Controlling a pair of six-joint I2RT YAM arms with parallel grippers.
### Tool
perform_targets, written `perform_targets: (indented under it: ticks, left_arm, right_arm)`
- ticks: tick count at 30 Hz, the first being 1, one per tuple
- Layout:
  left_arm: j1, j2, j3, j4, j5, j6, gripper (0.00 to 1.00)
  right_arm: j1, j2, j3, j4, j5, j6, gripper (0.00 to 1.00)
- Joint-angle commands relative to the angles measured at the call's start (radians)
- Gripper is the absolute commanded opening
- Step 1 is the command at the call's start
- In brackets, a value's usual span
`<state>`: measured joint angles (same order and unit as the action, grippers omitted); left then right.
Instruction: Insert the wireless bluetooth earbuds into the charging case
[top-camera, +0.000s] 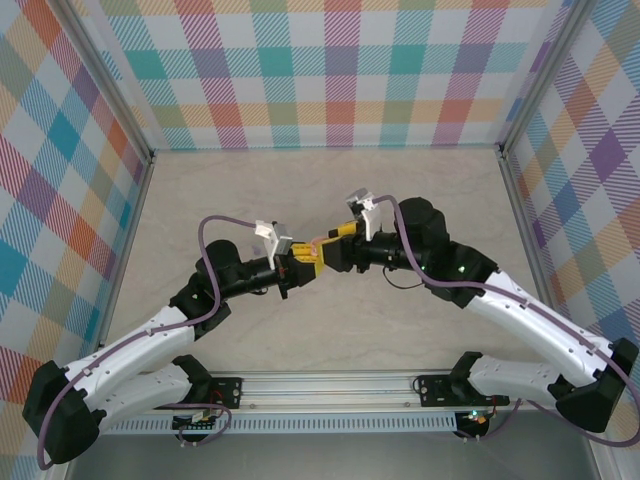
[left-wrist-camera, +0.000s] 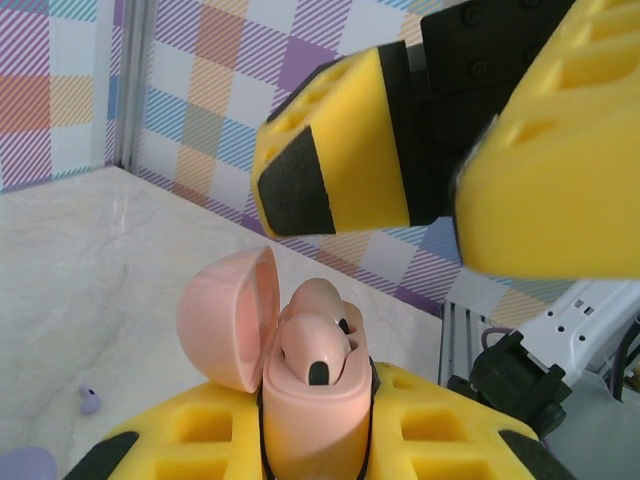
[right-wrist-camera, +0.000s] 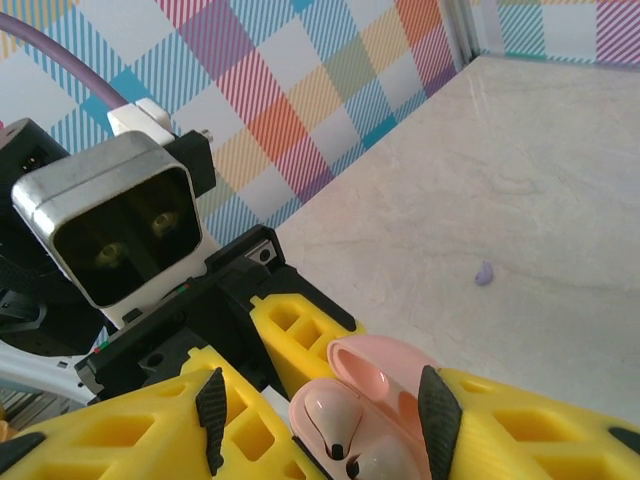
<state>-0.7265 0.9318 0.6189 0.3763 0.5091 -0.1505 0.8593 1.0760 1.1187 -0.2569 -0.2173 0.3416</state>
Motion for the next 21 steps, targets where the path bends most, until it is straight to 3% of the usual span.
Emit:
perform_targets:
  ticks: [1,4,9,15,21]
  left_arm:
    - [-0.02,-0.023,0.036,-0.014,0.021,0.034,0.16]
    - [-0.018,-0.031,0.035,-0.012,0.013,0.034,0.15]
    - [-0.019,-0.058,0.027,0.038,0.034,0.021,0.15]
    - [-0.019,-0.099,-0.006,0.126,0.042,0.003,0.15]
    - [-0.021,-0.096,-0.009,0.124,0.042,-0.008,0.15]
  right_arm:
    - [0.008,-0.054,0.013,0.014,0.046,-0.02,0.55]
    - [0.009,-0.071,0.005,-0.009,0.133,0.003,0.51]
    - [0.0,-0.046,0.021,-0.111,0.285,0.059,0.29]
    - [-0.032,0.051,0.067,-0.182,0.213,0.088,0.18]
    - [-0.036,0.071,0.064,-0.125,0.073,0.071,0.15]
